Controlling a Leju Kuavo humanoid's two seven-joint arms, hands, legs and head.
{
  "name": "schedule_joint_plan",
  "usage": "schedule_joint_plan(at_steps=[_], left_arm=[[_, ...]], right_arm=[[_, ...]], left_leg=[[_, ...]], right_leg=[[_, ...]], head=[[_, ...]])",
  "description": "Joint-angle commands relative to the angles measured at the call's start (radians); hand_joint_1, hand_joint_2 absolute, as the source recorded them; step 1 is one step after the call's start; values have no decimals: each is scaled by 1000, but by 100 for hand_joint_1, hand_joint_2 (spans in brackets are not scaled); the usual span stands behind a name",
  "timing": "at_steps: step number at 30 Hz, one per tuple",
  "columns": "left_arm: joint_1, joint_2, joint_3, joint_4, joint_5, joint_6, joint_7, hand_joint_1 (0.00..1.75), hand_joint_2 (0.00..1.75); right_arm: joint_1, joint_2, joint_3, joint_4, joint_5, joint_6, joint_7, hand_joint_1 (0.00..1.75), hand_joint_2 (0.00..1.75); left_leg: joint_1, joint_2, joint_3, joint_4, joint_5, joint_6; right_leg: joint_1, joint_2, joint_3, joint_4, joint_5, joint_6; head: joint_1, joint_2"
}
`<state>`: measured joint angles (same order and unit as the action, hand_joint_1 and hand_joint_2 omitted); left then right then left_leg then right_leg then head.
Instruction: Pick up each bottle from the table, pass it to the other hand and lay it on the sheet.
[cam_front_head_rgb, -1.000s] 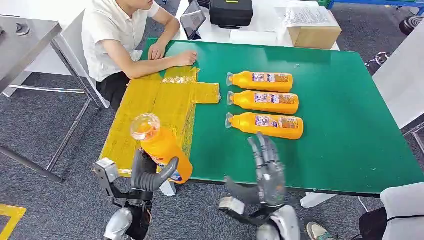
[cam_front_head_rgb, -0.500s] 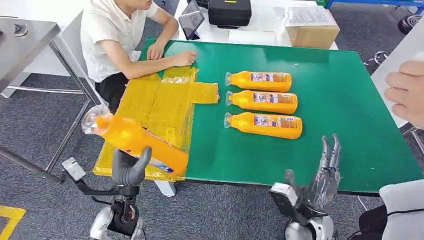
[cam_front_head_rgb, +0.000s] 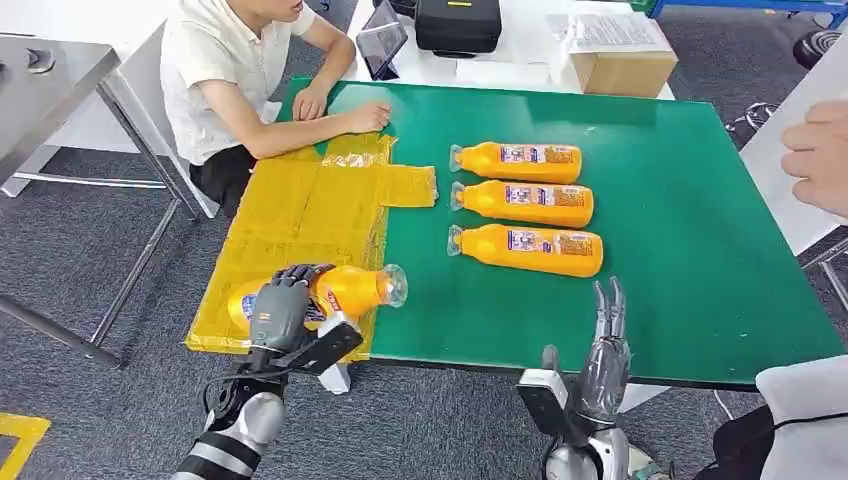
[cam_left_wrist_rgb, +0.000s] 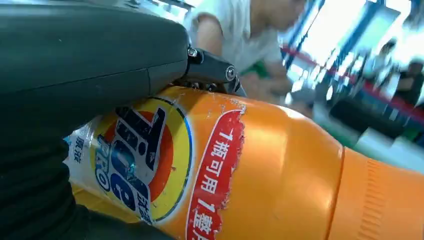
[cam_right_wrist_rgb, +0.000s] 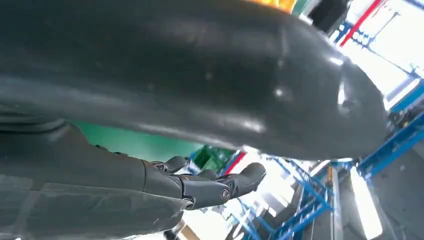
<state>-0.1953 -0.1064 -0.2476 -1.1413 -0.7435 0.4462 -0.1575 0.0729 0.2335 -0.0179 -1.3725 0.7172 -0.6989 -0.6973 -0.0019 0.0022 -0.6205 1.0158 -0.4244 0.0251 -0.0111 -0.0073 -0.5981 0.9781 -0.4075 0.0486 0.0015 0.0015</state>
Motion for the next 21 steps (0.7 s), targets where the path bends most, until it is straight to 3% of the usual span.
schedule_joint_plan(at_steps=[1,7,15,16,17,18,19,21], left_arm=[[-146,58,-63,247,27,-188,-16,175,175],[-175,66,-62,281,113,-335,-59,175,175],[-175,66,-62,281,113,-335,-59,175,175],[-179,65,-64,289,115,-338,-59,145,175],[-190,65,-72,308,115,-345,-59,91,175],[-201,60,-68,334,136,-361,-60,21,175],[-206,54,-61,347,152,-365,-58,0,175],[-227,60,-78,378,155,-387,-57,0,175]], right_arm=[[-60,-53,103,155,-43,1,-1,0,0],[-87,-64,142,191,-72,1,-1,0,0],[-87,-64,142,191,-72,1,-1,0,0],[-88,-63,145,193,-71,1,-1,0,0],[-92,-66,151,200,-70,1,-1,0,0],[-95,-63,148,203,-62,1,-1,0,0],[-97,-62,145,207,-58,1,-1,0,0],[-101,-64,144,210,-61,1,-1,0,0]], left_leg=[[1,-2,6,-2,-1,-2],[0,0,5,-2,0,-2],[0,-1,9,-2,0,-2],[0,-2,7,-2,0,-2],[0,-1,9,-2,0,-3],[0,-1,8,-2,0,-2],[0,-2,8,-1,1,-2],[0,-2,10,-3,1,-3]], right_leg=[[1,-1,6,-2,-2,-2],[0,2,5,-1,-1,-2],[0,1,9,-1,-1,-2],[0,0,8,0,-1,-1],[0,2,9,-1,-1,-2],[0,1,9,-1,-1,-2],[0,0,8,0,-1,-1],[0,1,10,-1,-1,-2]], head=[[0,0],[0,0],[0,0],[0,0],[0,0],[0,0],[0,0],[0,0]])
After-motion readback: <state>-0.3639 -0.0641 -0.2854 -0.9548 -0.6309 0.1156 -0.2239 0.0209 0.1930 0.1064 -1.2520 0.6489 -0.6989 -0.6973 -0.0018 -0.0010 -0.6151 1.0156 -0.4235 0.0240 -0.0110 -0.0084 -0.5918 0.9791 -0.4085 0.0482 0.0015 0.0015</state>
